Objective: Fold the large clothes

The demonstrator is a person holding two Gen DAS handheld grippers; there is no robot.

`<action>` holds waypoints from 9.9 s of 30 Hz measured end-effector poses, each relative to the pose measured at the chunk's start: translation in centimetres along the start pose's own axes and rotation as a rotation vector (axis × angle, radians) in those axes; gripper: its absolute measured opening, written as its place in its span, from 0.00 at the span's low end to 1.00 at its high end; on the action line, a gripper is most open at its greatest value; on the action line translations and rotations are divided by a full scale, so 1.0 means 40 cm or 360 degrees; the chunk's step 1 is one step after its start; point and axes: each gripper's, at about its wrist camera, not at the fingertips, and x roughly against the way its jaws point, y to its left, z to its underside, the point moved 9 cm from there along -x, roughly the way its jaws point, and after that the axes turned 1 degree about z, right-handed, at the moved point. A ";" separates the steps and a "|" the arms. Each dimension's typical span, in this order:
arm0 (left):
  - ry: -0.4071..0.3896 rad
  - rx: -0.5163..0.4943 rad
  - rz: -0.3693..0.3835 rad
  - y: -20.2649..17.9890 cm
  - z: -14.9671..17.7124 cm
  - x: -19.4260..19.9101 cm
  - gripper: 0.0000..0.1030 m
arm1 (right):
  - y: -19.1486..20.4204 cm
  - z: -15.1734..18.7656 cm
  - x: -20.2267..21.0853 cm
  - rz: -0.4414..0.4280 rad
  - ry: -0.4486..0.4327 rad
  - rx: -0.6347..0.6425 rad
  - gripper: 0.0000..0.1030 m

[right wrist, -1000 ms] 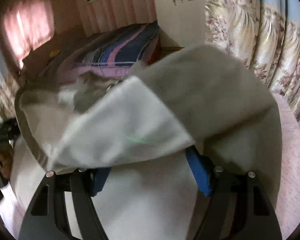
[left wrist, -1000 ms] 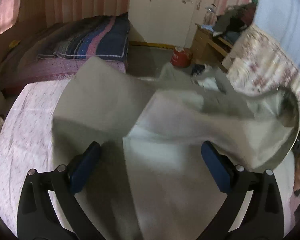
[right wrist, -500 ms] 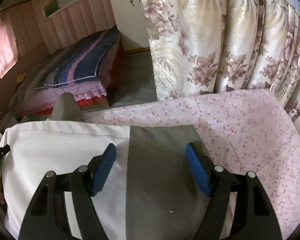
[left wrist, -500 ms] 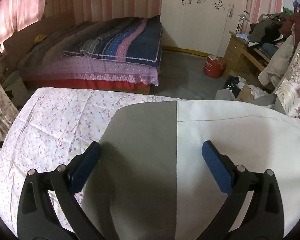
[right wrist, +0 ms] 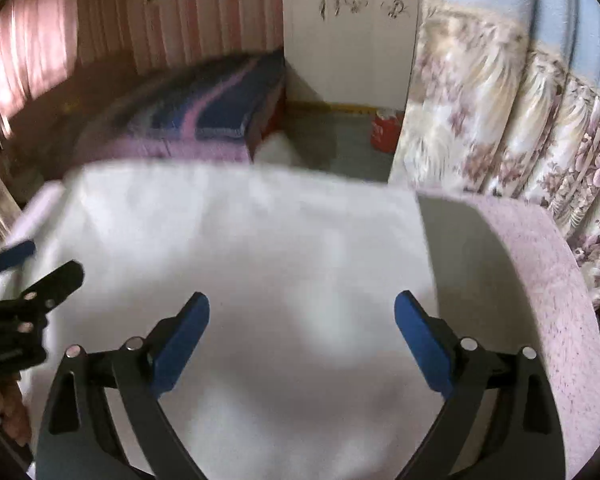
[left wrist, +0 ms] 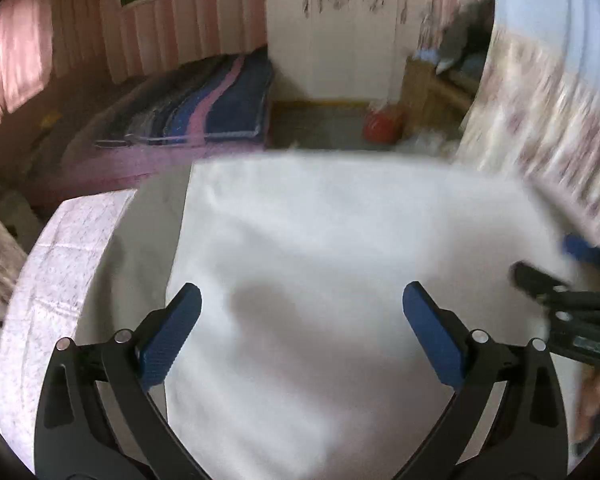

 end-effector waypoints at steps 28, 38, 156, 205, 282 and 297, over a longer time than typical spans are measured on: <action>0.0027 0.0035 -0.0285 0.267 0.037 -0.069 0.97 | -0.331 0.064 -0.042 0.0322 0.0039 -0.0165 0.95; -0.0039 0.0162 0.0083 0.139 -0.064 -0.045 0.97 | -0.152 -0.128 -0.012 -0.0119 -0.0118 -0.0072 0.97; -0.0389 0.0634 0.0278 0.717 0.155 0.229 0.97 | 0.446 0.002 0.562 -0.0031 -0.0676 -0.0104 0.96; -0.0525 0.0046 -0.0067 0.524 0.150 0.526 0.97 | 0.318 0.104 0.412 -0.0142 -0.0520 -0.0044 0.97; -0.0098 0.0216 -0.0125 0.571 0.277 0.146 0.97 | 0.395 0.200 0.154 -0.0563 0.0055 -0.0284 0.98; -0.0087 0.0288 -0.0136 0.592 0.276 0.128 0.96 | 0.469 0.185 0.149 -0.0611 -0.0038 -0.0060 0.53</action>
